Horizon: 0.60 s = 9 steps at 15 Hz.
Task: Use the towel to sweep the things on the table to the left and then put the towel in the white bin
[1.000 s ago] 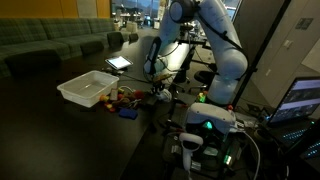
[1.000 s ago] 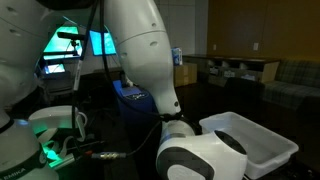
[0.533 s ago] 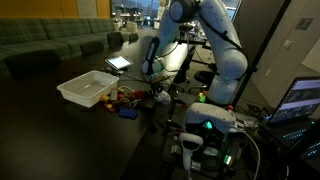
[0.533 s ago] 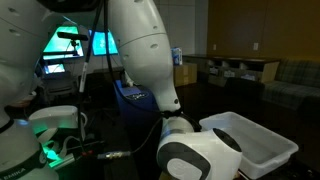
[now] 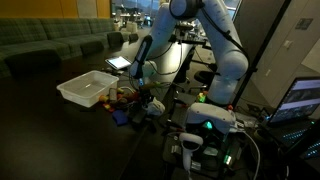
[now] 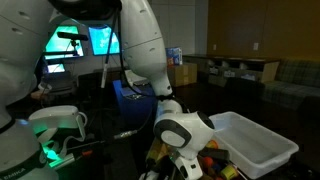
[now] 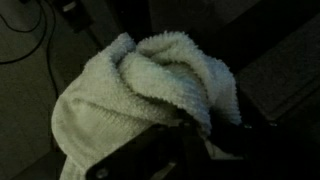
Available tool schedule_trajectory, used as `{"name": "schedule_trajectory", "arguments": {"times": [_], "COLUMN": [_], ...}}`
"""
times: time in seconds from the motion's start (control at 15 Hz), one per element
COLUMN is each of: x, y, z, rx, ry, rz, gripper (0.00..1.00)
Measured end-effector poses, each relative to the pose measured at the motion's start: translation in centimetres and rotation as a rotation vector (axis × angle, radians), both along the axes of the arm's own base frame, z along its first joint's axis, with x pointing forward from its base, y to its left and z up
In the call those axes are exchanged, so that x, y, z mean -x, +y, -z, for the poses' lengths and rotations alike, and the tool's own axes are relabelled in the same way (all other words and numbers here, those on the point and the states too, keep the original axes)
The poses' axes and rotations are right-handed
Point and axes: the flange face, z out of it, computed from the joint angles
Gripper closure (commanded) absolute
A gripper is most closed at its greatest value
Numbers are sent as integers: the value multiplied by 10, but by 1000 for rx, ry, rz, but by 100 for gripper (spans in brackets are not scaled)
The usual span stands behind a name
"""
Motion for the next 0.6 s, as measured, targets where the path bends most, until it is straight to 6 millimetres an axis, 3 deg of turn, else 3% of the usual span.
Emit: {"name": "schedule_trajectory", "arguments": {"times": [0.6], "x": [-16], "y": [159], "z": [-3], "rx": [-132], "ry": [2], "rz": [-57], "gripper": [90]}}
